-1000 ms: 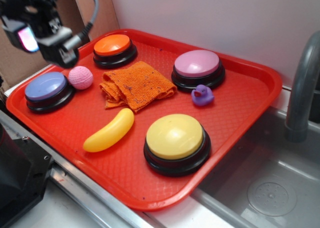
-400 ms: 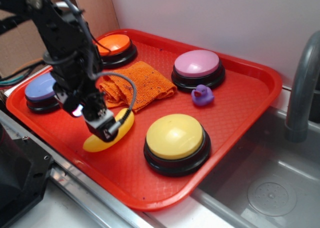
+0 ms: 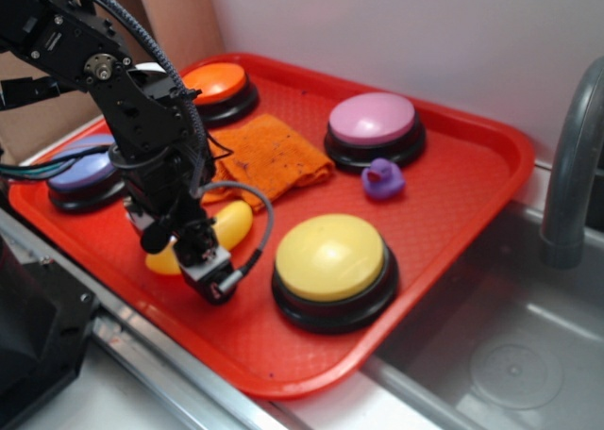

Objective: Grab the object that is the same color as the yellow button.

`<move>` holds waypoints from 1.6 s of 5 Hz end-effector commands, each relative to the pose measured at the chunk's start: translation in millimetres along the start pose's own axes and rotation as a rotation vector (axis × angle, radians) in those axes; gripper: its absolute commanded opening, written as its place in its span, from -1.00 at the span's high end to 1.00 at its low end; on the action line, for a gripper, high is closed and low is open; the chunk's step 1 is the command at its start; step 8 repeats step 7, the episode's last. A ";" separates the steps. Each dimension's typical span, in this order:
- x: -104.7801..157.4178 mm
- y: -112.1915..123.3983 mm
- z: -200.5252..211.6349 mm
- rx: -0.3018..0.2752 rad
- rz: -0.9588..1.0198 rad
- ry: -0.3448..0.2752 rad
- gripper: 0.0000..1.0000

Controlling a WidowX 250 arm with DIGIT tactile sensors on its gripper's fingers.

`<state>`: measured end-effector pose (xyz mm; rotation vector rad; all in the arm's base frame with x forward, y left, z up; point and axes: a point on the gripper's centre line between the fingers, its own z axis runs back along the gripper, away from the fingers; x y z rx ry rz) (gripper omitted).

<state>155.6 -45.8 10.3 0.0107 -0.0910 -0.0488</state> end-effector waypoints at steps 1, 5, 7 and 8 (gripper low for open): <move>3.5 4.9 10.7 0.013 -0.002 -0.023 1.00; 35.8 47.1 145.5 -0.054 0.173 -0.050 1.00; 36.2 57.6 161.8 -0.055 0.233 -0.052 1.00; 36.2 57.6 161.8 -0.055 0.233 -0.052 1.00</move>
